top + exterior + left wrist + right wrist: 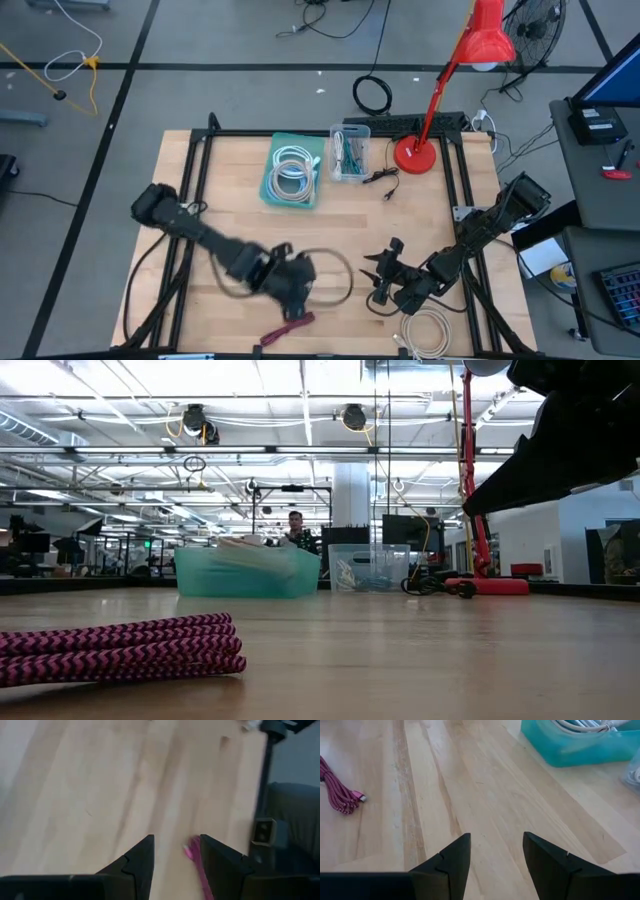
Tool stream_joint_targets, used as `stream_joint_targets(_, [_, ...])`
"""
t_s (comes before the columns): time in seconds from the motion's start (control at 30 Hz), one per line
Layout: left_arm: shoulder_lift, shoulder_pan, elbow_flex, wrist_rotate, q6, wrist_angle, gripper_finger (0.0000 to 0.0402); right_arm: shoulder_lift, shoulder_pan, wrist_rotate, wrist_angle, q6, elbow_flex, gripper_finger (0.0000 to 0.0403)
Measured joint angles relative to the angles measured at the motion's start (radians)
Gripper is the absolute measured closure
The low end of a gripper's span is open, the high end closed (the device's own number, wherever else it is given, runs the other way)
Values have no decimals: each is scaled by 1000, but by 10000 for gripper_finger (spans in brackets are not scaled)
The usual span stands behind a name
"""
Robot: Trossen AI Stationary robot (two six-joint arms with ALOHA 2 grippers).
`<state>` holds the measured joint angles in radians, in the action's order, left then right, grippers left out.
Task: Pick and place items into bin
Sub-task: Put the black pink charger cable into the transparent bin
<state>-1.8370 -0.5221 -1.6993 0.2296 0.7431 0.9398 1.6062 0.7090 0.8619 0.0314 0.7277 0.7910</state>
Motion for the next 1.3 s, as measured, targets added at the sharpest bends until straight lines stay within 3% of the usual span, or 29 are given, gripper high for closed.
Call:
stream_joint_targets(0.17, [-9, -124, 3, 63, 75, -3, 240, 0, 0, 0, 3, -7, 0, 232])
stream_joint_targets(0.47, [-10, -240, 135, 36, 156, -116, 240, 0, -1, 0, 2, -15, 0, 232])
stream_joint_targets(0.6, [-33, -242, 226, -29, 184, -242, 240, 0, -2, 2, 2, -15, 0, 232])
stream_joint_targets(0.93, [-188, -222, 235, -131, 187, -235, 240, 0, -2, 2, 2, -22, 0, 232])
stream_joint_targets(1.3, [-200, -222, 235, -136, 212, -245, 241, 0, -2, 2, 2, -29, 0, 232])
